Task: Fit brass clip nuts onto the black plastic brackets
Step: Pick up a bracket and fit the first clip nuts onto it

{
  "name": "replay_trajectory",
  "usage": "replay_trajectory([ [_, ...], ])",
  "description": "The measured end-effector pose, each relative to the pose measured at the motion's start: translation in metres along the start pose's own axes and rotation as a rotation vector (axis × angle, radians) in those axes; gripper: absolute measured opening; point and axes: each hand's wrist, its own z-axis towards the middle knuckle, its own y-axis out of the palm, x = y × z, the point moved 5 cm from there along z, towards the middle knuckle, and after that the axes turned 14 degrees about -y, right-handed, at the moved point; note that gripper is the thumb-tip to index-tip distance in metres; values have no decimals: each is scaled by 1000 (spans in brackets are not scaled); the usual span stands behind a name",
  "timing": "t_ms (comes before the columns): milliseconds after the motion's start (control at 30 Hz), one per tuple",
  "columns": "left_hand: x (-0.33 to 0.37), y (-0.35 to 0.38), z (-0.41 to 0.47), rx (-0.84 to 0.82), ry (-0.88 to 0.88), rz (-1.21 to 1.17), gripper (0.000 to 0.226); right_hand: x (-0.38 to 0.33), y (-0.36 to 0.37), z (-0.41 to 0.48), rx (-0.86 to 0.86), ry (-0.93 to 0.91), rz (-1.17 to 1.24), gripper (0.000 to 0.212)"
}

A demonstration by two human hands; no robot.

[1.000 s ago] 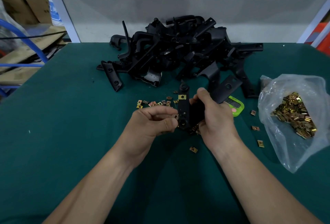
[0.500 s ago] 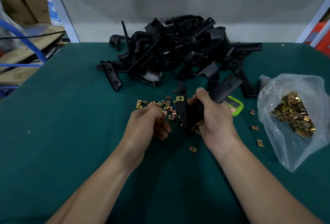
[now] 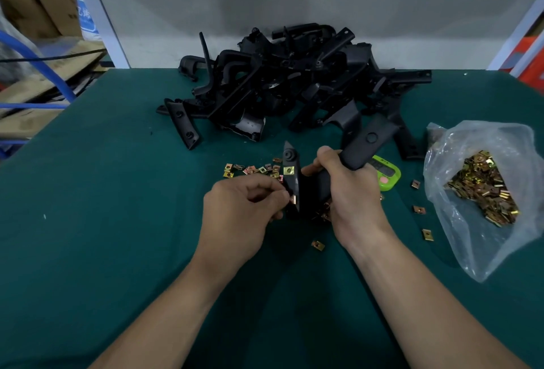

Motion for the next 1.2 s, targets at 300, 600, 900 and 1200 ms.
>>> replay_trajectory([
  [300,14,16,-25,216,286,588,20,10,4,-6,72,-28,-140,20],
  [600,4,-2,-4,167,-37,84,18,6,4,-1,63,-58,73,20],
  [900,-5,9,-2,-348,-366,-484,15,7,4,-2,31,217,349,38],
  [1200,-1,6,-1,-387,-309,-498,9,6,6,-2,-22,198,303,36],
])
